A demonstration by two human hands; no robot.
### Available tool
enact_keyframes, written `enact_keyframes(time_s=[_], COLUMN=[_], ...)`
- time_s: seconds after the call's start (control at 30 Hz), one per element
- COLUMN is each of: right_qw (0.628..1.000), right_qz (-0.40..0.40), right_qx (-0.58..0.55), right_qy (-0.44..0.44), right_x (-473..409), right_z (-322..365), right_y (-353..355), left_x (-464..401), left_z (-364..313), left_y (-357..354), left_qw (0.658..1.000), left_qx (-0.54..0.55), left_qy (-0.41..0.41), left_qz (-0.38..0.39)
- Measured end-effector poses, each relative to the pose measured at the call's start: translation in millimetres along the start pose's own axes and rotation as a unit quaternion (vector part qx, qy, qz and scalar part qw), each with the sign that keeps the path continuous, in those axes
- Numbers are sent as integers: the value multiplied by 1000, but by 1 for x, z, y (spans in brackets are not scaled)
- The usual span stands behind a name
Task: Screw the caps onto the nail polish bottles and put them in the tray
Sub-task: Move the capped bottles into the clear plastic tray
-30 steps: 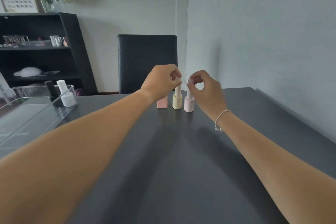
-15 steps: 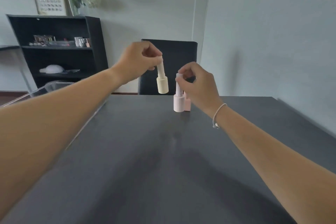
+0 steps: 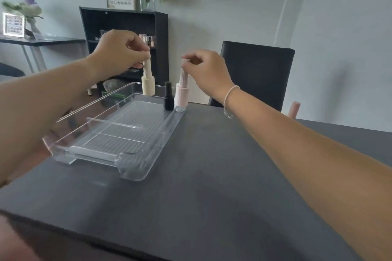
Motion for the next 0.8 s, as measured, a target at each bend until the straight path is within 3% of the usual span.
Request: enact_keyframes(time_s=[0.33,0.8], right_qw=[998,986], right_qz=[50,85], right_qx=[38,146], right_qy=[4,3], right_x=[-37,-59], right_z=[-6,-34], right_y=[-75,-108], left_x=[-5,-29], left_z=[56,75], left_y=[-8,-40], left_qw=[999,999], left_qx=[-21,-19], left_qy=[36,37], left_qz=[-7,-14])
Point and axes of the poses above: each hand's wrist, its own x-axis away from the middle knuckle, its own y-axis out of the back of the hand, z = x × y, the point moved 7 cm from there along -x, towards the middle knuckle, and after that the axes turned 2 degrees about y, right-handed, at the moved point
